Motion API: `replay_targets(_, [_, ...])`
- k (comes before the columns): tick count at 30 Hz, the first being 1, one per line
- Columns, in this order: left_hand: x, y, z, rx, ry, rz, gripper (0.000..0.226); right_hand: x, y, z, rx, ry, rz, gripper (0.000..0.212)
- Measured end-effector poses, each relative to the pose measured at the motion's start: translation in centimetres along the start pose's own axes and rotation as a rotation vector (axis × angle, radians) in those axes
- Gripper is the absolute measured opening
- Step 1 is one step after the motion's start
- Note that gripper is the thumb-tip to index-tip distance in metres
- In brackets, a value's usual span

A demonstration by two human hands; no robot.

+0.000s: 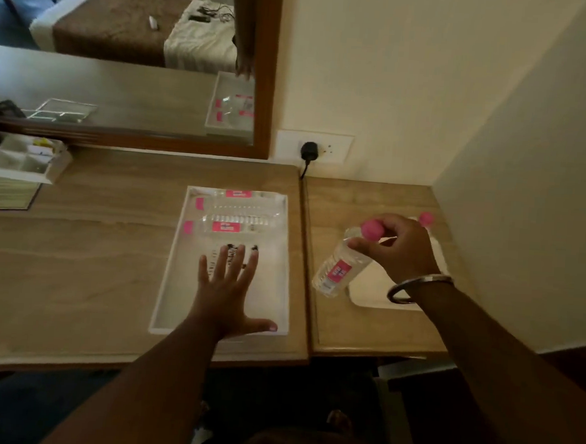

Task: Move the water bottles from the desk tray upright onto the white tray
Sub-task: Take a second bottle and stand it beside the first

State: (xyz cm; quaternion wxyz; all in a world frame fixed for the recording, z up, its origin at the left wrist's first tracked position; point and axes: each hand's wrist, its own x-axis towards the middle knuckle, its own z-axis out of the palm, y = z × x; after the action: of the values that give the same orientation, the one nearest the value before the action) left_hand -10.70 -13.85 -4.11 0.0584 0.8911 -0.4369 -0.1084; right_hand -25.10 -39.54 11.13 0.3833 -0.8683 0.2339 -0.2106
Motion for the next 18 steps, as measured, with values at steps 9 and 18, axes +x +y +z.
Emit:
replay_targets(9, [5.2,17.7,4.6,-0.023,-0.088,-0.035,0.140,-0.3,11.1,-14.3,-0.230,-0.175,-0.068,0.045])
replay_targets(18, [8.4,21.7,8.0,-0.003,-0.157,-0.135,0.149,2.5,17.4,-18.0,-0.239,-0.107,-0.012,0.044])
